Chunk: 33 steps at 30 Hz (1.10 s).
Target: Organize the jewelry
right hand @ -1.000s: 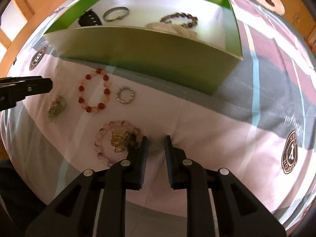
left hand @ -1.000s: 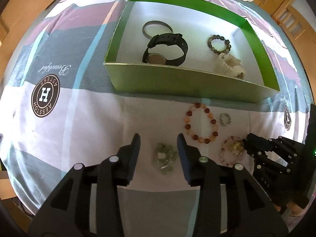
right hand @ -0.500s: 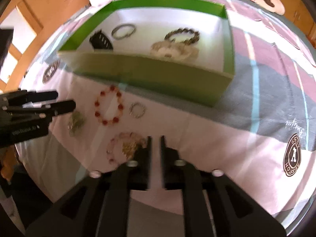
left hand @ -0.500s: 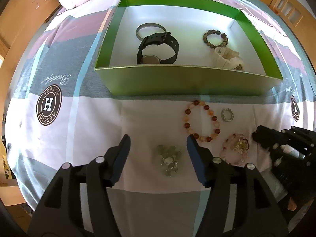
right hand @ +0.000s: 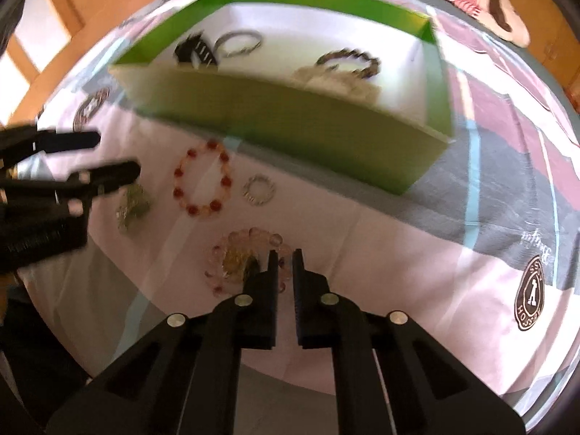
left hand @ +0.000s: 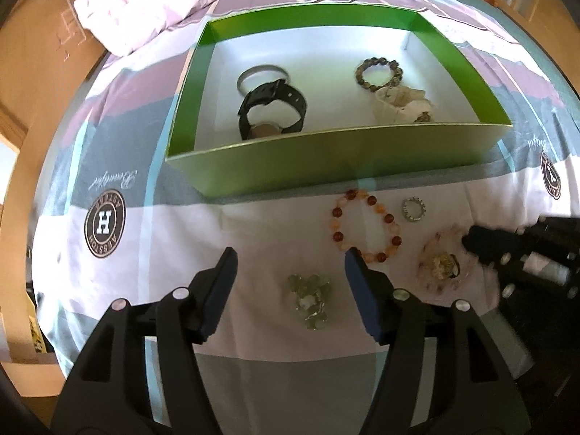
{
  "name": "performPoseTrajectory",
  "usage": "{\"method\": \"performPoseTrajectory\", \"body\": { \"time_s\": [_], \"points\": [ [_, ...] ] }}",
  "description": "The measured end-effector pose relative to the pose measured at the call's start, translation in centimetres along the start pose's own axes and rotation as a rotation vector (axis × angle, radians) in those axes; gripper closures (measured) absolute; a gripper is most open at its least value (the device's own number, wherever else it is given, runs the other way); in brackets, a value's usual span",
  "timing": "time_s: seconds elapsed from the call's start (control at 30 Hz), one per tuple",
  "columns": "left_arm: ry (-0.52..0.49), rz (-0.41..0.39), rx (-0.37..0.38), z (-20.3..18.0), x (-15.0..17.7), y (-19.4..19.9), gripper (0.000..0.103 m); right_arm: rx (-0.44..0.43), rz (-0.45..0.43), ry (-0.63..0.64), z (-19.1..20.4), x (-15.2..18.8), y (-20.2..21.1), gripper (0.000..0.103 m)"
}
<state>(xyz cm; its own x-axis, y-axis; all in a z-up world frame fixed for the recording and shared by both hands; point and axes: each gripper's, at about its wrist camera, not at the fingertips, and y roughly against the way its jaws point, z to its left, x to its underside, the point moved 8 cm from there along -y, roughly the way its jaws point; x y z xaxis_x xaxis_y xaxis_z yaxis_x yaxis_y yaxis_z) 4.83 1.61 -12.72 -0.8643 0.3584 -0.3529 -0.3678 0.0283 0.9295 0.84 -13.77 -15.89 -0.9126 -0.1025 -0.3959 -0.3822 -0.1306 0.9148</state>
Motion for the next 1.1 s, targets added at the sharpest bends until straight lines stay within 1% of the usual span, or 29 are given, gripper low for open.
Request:
{"method": "performPoseTrajectory", "body": {
  "time_s": [0.07, 0.17, 0.23, 0.27, 0.3, 0.33, 0.37, 0.4, 0.47, 0.6, 0.67, 0.7, 0.73, 0.77, 0.8, 0.87, 0.93, 0.97, 1.0, 1.03, 1.07, 1.1],
  "points": [
    [-0.013, -0.007, -0.002, -0.2, 0.0, 0.1, 0.039, -0.016, -0.051, -0.04, -0.8, -0.8, 1.3, 0.096],
    [-0.024, -0.009, -0.004, -0.4, 0.0, 0.1, 0.037, -0.068, -0.141, -0.088, -1.4, -2.0, 3.3, 0.096],
    [-0.028, -0.009, -0.008, -0.5, 0.0, 0.1, 0.035, -0.122, -0.199, -0.115, -1.5, -2.5, 4.7, 0.096],
    [-0.028, -0.008, -0.009, -0.6, 0.1, 0.0, 0.034, -0.167, -0.229, -0.133, -1.4, -3.0, 5.3, 0.096],
    [-0.029, -0.004, -0.011, -0.7, 0.2, -0.1, 0.033, -0.179, -0.236, -0.139, -1.3, -3.1, 5.5, 0.096],
    [-0.029, 0.001, -0.015, -0.7, 0.2, -0.3, 0.032, -0.16, -0.229, -0.134, -1.0, -3.3, 5.4, 0.096],
    [-0.027, 0.006, -0.018, -0.6, 0.3, -0.4, 0.032, -0.117, -0.222, -0.126, -1.4, -3.1, 5.3, 0.096],
    [-0.024, 0.012, -0.021, -0.6, 0.4, -0.6, 0.031, -0.114, -0.218, -0.131, -1.5, -3.0, 5.1, 0.096],
    [-0.01, 0.033, -0.019, -0.3, 0.5, -1.1, 0.029, -0.152, -0.186, -0.16, -2.0, -2.8, 4.6, 0.096],
    [0.032, 0.073, 0.006, 0.2, 1.0, -1.9, 0.029, -0.073, -0.132, -0.187, -3.3, -2.2, 3.5, 0.095],
    [0.052, 0.093, 0.026, 0.3, 1.2, -2.4, 0.029, -0.051, -0.107, -0.195, -3.7, -1.8, 2.7, 0.088],
    [0.063, 0.101, 0.038, 0.3, 1.3, -2.6, 0.029, -0.04, -0.094, -0.191, -3.8, -1.6, 2.2, 0.079],
    [0.073, 0.111, 0.053, 0.3, 1.4, -2.8, 0.039, -0.018, -0.08, -0.178, -3.7, -1.3, 1.7, 0.072],
    [0.085, 0.127, 0.075, 0.2, 1.5, -3.1, 0.053, 0.003, -0.072, -0.163, -3.6, -1.2, 1.2, 0.071],
    [0.094, 0.141, 0.092, 0.1, 1.7, -3.3, 0.054, 0.024, -0.065, -0.145, -3.4, -1.0, 0.7, 0.071],
    [0.107, 0.161, 0.117, 0.0, 2.0, -3.8, 0.055, 0.062, -0.04, -0.11, -3.1, -0.6, -0.4, 0.071],
    [0.117, 0.172, 0.124, 0.1, 2.0, -4.1, 0.054, 0.081, -0.005, -0.095, -2.9, -0.1, -1.6, 0.071],
    [0.122, 0.174, 0.126, 0.1, 2.1, -4.1, 0.051, 0.082, 0.007, -0.091, -2.8, 0.1, -2.0, 0.071],
    [0.128, 0.173, 0.126, 0.3, 2.0, -4.2, 0.044, 0.084, 0.024, -0.085, -2.7, 0.4, -2.5, 0.071],
    [0.136, 0.169, 0.122, 0.4, 2.0, -4.1, 0.039, 0.094, 0.017, -0.078, -2.6, 0.4, -2.6, 0.075],
    [0.14, 0.166, 0.12, 0.6, 2.0, -4.1, 0.037, 0.092, 0.012, -0.069, -2.3, 0.5, -2.5, 0.083],
    [0.142, 0.165, 0.119, 0.6, 1.9, -4.2, 0.037, 0.071, 0.016, -0.056, -1.8, 0.5, -2.4, 0.096]
  ]
}}
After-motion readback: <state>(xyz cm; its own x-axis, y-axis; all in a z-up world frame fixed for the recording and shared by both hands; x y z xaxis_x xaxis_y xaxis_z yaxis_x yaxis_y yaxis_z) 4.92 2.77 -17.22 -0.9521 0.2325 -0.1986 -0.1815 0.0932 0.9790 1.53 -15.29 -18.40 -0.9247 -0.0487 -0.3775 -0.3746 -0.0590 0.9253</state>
